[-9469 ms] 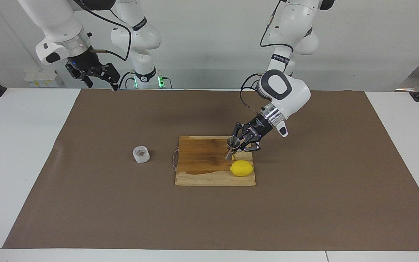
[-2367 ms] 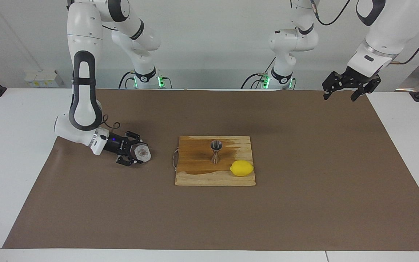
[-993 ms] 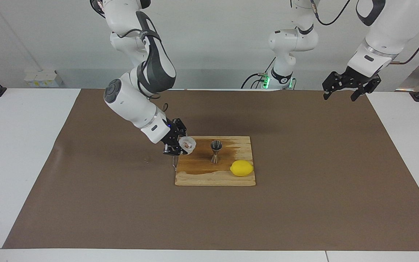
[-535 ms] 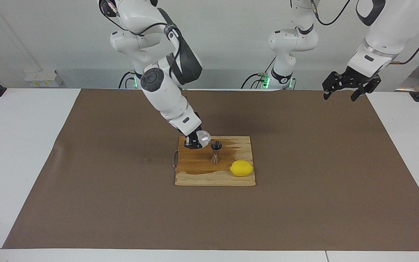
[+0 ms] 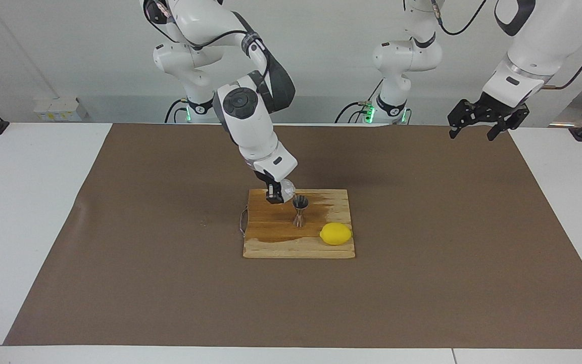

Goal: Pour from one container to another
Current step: 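Tilt the white cup with the right gripper above the dark cup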

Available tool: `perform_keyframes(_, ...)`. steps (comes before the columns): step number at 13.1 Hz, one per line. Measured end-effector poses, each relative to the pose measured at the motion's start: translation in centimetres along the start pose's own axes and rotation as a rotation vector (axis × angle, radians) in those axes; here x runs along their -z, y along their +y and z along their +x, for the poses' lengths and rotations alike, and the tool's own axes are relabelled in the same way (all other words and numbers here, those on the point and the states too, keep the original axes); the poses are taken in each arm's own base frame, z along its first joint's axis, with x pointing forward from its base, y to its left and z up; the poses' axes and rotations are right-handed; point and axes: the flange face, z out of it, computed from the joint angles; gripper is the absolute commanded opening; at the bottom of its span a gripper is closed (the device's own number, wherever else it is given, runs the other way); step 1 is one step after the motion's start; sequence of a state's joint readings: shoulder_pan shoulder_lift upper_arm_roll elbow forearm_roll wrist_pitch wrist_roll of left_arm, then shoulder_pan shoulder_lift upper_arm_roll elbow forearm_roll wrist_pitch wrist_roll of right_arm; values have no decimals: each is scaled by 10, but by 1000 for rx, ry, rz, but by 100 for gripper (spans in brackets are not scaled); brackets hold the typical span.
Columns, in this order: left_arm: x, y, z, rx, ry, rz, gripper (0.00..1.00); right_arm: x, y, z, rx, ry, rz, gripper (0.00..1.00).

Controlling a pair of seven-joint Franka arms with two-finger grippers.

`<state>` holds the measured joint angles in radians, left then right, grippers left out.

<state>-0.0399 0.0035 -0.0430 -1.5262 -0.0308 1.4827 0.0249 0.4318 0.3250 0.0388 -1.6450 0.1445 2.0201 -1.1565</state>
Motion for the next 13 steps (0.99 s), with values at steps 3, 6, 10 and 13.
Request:
perform_keyframes(3,0,0,0,0,0,0,100,-7,-6,14,15,-58,-22,16)
perform_keyframes(6,0,0,0,0,0,0,100,-13,-4,20,33,-86,-49,15)
perform_keyframes(10,0,0,0,0,0,0,100,-12,-5,29,38,-107,-72,14)
perform_keyframes(13,0,0,0,0,0,0,100,-11,-3,29,32,-106,-77,13)
